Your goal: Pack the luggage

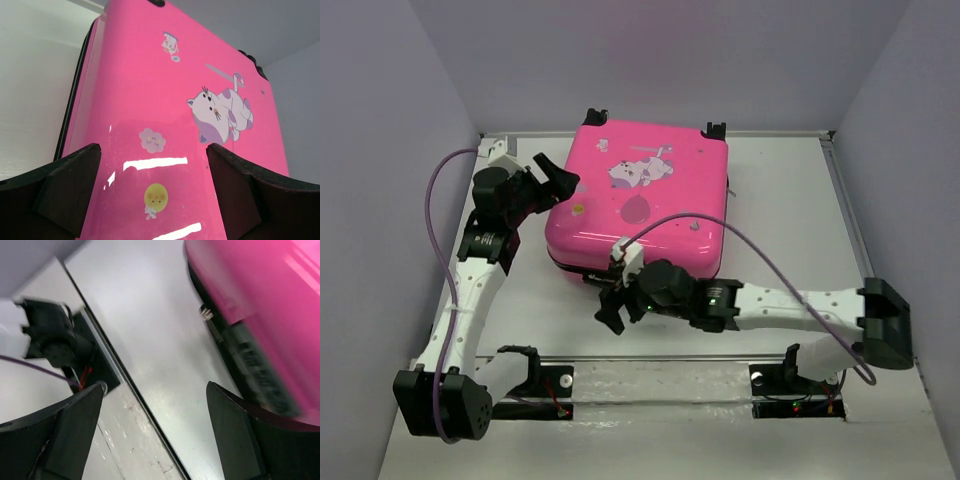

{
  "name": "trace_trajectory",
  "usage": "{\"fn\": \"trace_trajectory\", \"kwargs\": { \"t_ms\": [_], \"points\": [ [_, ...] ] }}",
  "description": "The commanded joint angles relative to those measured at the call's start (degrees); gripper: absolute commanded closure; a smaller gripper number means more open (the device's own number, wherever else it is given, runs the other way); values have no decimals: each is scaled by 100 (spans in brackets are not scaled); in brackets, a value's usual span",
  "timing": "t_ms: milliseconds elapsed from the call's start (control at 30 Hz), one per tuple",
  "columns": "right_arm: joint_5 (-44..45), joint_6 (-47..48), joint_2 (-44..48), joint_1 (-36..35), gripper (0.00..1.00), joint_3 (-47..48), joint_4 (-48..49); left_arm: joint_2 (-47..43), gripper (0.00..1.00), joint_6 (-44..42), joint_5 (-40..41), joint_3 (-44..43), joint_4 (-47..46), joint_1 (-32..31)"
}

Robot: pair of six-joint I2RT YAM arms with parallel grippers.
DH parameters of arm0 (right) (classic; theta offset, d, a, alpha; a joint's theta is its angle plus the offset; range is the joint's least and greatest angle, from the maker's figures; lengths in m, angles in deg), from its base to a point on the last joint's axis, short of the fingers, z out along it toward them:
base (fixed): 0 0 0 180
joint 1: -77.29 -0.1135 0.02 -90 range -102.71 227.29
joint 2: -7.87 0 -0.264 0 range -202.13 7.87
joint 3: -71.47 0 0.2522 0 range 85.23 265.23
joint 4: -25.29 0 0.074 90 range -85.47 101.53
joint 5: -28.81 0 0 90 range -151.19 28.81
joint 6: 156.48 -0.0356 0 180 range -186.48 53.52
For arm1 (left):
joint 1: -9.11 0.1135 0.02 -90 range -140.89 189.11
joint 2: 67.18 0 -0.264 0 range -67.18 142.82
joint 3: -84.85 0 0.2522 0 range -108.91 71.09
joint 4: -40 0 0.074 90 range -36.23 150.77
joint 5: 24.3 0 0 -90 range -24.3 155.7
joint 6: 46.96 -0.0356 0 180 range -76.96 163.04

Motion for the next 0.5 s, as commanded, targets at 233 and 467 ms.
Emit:
{"fn": "trace_trajectory", "kwargs": {
  "t_ms": [233,467],
  "points": [
    [248,-130,2406,3479,91,-341,-808,464,1,-339,701,-935,-85,618],
    [-201,-552,2125,5935,93,-613,-755,1098,10,250,419,-365,-919,1085]
  ]
}}
